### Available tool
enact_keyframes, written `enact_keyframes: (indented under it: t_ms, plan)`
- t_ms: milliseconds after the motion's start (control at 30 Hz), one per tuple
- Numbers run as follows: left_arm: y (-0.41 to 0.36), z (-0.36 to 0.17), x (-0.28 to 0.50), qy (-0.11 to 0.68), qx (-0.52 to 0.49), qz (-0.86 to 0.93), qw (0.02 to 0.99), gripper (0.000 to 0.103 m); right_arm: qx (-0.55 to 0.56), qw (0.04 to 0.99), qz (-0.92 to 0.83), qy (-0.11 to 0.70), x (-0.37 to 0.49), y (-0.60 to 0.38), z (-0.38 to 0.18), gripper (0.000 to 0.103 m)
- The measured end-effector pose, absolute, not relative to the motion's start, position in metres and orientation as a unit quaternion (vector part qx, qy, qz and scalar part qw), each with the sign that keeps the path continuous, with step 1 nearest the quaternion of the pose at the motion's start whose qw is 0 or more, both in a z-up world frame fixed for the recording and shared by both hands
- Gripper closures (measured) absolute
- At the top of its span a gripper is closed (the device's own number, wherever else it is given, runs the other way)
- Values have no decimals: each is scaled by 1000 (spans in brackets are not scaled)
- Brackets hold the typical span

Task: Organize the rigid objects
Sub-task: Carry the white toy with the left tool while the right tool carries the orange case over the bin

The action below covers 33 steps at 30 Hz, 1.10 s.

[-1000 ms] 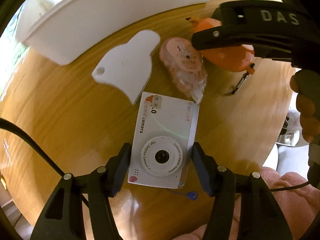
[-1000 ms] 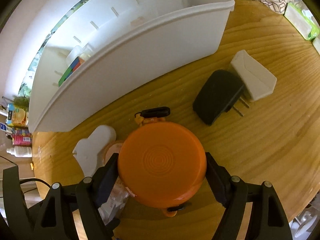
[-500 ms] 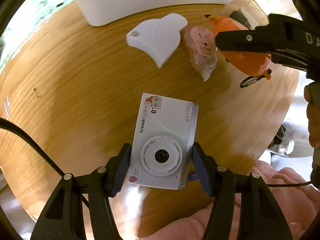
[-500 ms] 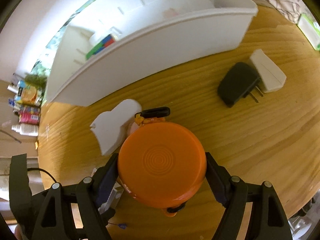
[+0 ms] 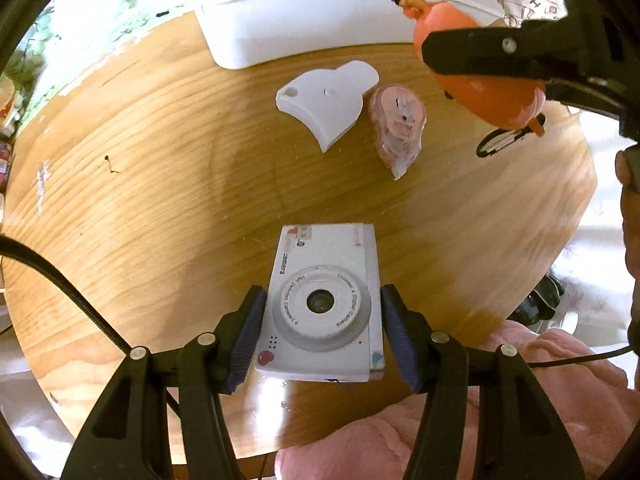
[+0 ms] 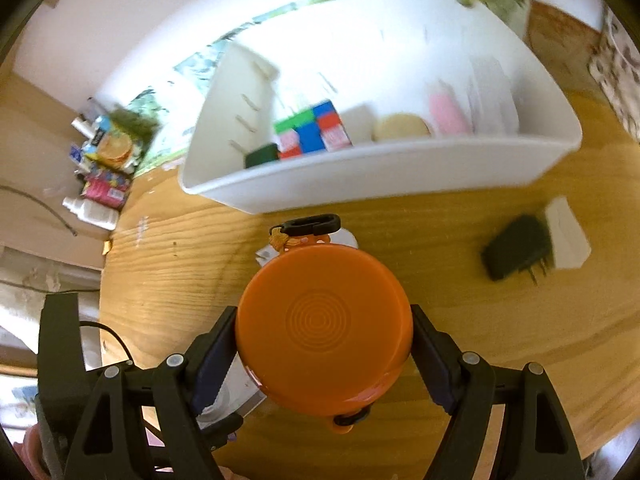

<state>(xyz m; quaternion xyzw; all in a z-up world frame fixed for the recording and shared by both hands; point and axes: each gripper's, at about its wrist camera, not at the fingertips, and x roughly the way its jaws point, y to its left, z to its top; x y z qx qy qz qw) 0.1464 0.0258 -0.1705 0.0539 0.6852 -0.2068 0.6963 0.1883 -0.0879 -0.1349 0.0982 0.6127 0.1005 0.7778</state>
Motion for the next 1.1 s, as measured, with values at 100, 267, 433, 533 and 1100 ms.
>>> enact_keyframes:
  t_ms: [100, 267, 433, 533, 1100]
  plan:
    - [32, -164, 147, 681, 54, -195, 704, 42, 87, 783, 119, 605, 190, -91, -123, 22]
    - [40, -149, 152, 674, 45, -180, 715, 42, 73, 792, 140, 590, 198, -93, -106, 22]
    - [52, -130, 160, 659, 37, -160, 734, 42, 63, 798, 157, 578, 204, -103, -93, 22]
    - [58, -115, 166, 647, 27, -149, 747, 42, 58, 802, 165, 571, 209, -107, -87, 22]
    - [40, -47, 224, 557, 25, -126, 820, 42, 33, 824, 175, 539, 254, -129, -70, 22]
